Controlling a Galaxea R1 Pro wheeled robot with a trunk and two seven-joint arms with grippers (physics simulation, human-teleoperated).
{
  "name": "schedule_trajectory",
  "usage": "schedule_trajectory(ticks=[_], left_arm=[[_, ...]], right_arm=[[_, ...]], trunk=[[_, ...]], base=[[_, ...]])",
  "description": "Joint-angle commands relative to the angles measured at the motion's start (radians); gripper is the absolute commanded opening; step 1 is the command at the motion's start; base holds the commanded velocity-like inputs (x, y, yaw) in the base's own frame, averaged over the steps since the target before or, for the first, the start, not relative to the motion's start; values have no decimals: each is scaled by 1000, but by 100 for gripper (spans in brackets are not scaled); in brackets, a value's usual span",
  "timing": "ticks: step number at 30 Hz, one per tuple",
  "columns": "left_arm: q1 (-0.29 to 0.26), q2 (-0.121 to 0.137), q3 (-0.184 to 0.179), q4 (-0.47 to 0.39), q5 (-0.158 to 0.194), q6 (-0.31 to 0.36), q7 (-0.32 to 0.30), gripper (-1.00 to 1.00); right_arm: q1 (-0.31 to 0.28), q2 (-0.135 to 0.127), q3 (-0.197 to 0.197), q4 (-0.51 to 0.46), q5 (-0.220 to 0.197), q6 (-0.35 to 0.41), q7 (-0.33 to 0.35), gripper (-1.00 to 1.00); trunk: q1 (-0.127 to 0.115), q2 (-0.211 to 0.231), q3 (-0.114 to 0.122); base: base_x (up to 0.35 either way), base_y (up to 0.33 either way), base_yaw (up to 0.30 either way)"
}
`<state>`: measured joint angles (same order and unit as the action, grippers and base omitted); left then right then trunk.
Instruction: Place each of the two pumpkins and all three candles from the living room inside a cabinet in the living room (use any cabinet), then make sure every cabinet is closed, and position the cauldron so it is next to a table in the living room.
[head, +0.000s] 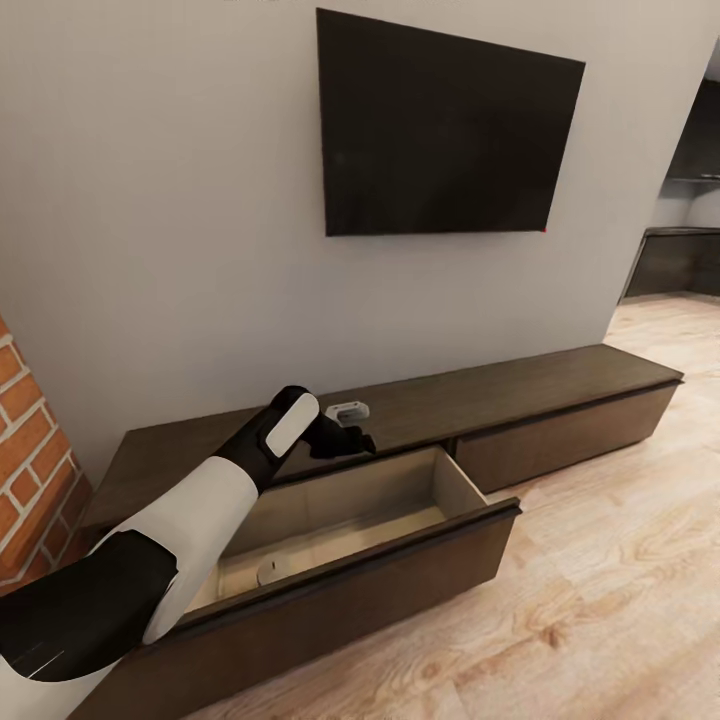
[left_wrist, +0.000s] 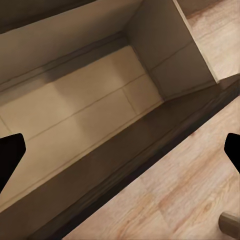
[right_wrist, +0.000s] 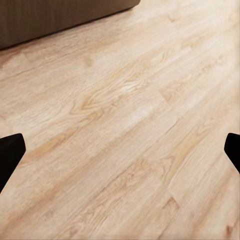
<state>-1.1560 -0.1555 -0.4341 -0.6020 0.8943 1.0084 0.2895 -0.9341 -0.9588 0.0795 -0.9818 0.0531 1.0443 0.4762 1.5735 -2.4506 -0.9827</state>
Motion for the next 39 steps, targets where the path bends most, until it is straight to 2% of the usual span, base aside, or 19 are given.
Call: schedule_trajectory(ticks=[1,10,12,21,33,39], left_arm=[[-1,1,-3,-1,11,1,10,100],[-1,1,-3,-1,9,1,10,100],[-1,1,-2,-1,9,1,10,100],[-1,2,6,-1,10,1,10,100],[-1,2,8,-2,11,1,10,100],[-1,3,8,-20,11,1,10,100]], right_arm=[[-2,-1,3,0,6,3,6,100],[-2,1,3,36,10,3,5,100],[-2,14,3,45,10,3,5,100],[-2,37,2,77,10,3,5,100],[-2,44,2,99,9,3,6,100],[-2,58,-1,127,6,3,8,100]], trunk=[[0,-1,-1],[0,-1,-8],[0,-1,-11],[0,-1,-21],[0,-1,-31],[0,-1,-30]], base=[[-58,0,-9],[-248,0,-106],[-305,0,-195],[-309,0,-221],[-310,0,-254],[-310,0,-289]])
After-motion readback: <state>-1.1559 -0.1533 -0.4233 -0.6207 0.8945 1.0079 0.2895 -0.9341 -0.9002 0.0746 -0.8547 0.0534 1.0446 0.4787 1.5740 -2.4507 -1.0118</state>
